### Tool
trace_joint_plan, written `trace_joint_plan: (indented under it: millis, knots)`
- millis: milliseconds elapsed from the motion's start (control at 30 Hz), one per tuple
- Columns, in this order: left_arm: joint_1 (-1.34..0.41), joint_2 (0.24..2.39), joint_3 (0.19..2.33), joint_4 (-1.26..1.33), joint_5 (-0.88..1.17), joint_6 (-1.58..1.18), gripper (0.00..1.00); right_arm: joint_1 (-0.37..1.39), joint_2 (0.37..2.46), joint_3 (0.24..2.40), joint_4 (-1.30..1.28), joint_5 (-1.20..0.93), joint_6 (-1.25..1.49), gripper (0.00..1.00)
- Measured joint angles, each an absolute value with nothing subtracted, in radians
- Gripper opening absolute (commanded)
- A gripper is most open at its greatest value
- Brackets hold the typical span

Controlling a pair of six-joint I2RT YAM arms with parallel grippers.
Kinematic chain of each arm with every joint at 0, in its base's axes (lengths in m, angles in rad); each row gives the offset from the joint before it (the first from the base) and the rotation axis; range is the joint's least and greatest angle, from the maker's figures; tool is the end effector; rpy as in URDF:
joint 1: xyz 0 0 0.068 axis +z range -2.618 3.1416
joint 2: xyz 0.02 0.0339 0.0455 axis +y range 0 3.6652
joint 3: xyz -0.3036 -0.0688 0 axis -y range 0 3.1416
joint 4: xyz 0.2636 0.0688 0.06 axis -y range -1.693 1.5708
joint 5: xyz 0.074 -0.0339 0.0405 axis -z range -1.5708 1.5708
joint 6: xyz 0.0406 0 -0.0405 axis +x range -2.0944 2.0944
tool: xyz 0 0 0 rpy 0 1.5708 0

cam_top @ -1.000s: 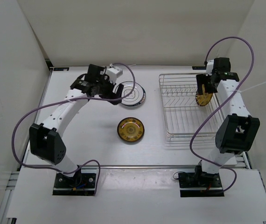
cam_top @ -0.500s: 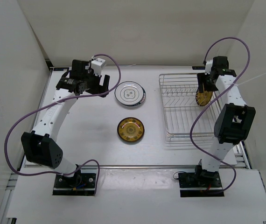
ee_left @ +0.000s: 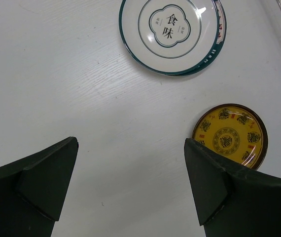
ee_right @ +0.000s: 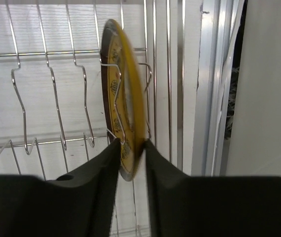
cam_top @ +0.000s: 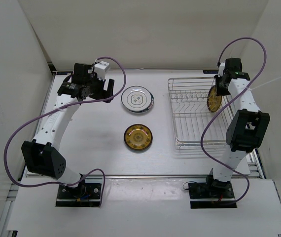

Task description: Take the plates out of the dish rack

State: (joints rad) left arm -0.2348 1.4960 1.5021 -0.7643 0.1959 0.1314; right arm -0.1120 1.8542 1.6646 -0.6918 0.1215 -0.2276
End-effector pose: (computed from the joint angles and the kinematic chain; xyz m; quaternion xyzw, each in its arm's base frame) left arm 0.3319 -0.0875 0.3996 0.2045 0.8919 -0.1100 0.3881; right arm 0.4444 -0.0549 0.3260 -0.0338 0.9391 -0.1133 0.3228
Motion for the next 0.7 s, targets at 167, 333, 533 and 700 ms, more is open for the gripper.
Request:
trace_joint_plan:
  millis: [167,333,533,700]
  knots:
    - [-0.235,1.496,1.502,-0.765,0.199,0.131,0.99,-0.112,1.856,1.665,-0.682,0.168,-0.205,0.10]
    - [-0.235,1.494,1.502,-0.779,0.199,0.131,0.99,-0.118,1.874,1.668,-0.675,0.237,-0.189,0.00]
    - [-0.235,1.488,1.502,-0.784,0.200,0.131,0.99,-0.120,1.876,1.668,-0.677,0.276,-0.172,0.00]
    - [-0.235,1.488,1.501,-0.786,0.197,0.131,0.99,-0.117,1.871,1.670,-0.685,0.321,-0.164,0.00]
